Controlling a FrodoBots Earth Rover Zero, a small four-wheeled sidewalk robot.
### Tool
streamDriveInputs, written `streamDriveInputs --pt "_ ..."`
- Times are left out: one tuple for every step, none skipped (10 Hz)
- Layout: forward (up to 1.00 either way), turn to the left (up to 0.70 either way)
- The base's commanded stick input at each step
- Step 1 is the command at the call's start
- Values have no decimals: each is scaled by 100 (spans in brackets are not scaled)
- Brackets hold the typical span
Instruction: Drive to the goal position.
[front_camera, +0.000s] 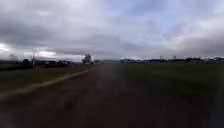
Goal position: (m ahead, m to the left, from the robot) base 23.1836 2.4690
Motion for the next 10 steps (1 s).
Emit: streamDriveInputs --pt "85 0" --pt "85 0" --pt "85 0" --pt "85 0" --pt "85 0" --pt "85 0" --pt "85 0" --pt "85 0" --pt "85 0" --pt "85 0"
